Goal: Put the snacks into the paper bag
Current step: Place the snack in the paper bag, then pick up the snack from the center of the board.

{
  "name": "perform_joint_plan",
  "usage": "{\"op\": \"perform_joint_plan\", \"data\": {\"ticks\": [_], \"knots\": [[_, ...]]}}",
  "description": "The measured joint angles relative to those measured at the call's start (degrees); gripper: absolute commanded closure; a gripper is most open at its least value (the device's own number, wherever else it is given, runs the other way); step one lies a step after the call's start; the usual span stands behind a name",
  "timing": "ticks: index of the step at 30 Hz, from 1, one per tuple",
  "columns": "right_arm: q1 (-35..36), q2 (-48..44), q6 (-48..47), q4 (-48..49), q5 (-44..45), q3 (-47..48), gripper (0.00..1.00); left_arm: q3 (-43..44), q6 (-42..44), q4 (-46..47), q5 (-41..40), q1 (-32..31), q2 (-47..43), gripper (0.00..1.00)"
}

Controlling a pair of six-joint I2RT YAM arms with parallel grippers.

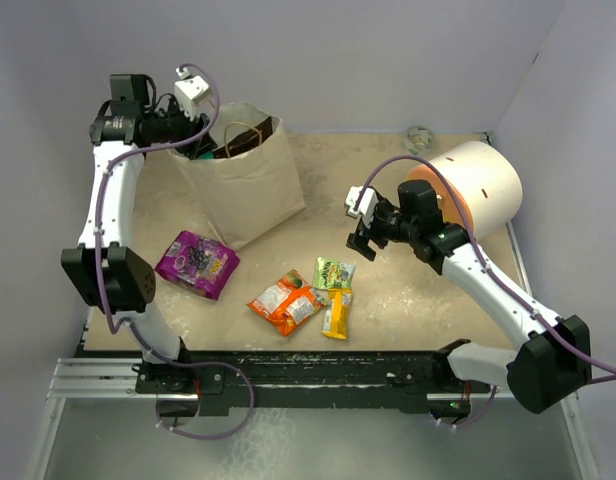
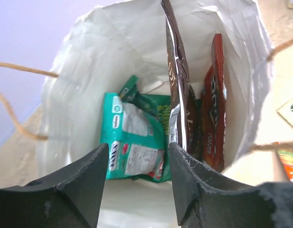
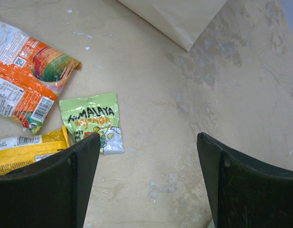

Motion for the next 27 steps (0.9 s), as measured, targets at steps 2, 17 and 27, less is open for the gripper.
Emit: {"op": "perform_joint_plan", "data": {"ticks": [2,17,27], "knots": [[0.0,0.0,0.0,0.1,0.0,0.0,0.15,-2.1,-0.1,2.3,-2.9,0.0,-3.1,0.37],[0.0,0.0,1.0,1.7,-0.1,-0.2,0.14,-18.7,-0.5,13.2,-20.0,0.0,-25.9,0.01],[0.0,0.2,1.4,1.7,-3.6,-0.2,0.16,-36.7,-0.7,11.9,-22.0,0.0,-42.1,0.01]]}}
